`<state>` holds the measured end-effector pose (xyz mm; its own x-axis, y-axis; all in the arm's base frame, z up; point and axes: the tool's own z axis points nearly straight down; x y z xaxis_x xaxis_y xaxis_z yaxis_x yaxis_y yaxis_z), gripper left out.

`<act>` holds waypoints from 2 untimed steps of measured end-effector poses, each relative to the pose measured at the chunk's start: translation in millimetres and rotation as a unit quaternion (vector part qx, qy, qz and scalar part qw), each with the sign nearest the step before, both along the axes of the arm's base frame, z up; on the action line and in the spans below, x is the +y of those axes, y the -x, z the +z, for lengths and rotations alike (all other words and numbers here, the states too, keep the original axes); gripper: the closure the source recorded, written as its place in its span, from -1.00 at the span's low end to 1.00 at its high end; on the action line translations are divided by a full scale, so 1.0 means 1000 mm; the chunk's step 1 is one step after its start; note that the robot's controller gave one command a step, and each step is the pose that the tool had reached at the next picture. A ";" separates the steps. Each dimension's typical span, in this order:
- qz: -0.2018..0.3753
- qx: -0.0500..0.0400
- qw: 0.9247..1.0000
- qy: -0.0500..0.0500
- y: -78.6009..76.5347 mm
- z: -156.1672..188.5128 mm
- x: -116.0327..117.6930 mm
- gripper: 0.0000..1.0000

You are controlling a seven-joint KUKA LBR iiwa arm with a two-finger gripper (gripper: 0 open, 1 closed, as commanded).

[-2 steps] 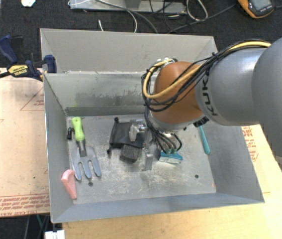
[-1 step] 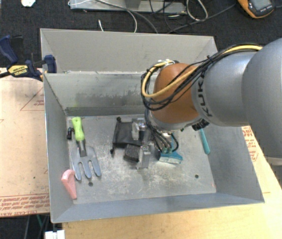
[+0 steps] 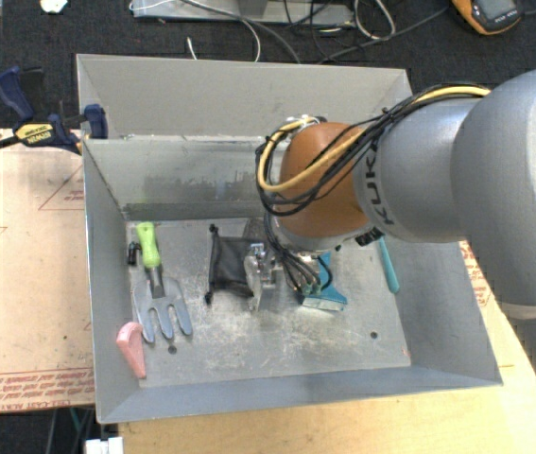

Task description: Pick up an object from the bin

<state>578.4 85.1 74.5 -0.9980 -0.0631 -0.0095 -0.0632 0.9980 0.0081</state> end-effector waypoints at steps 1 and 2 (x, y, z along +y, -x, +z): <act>0.000 0.000 1.000 0.000 0.000 0.000 0.000 1.00; 0.123 -0.002 0.992 0.000 -0.016 0.007 0.018 -1.00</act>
Offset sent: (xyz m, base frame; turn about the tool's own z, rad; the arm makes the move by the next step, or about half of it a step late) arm 0.0150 0.0170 0.0060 -0.2478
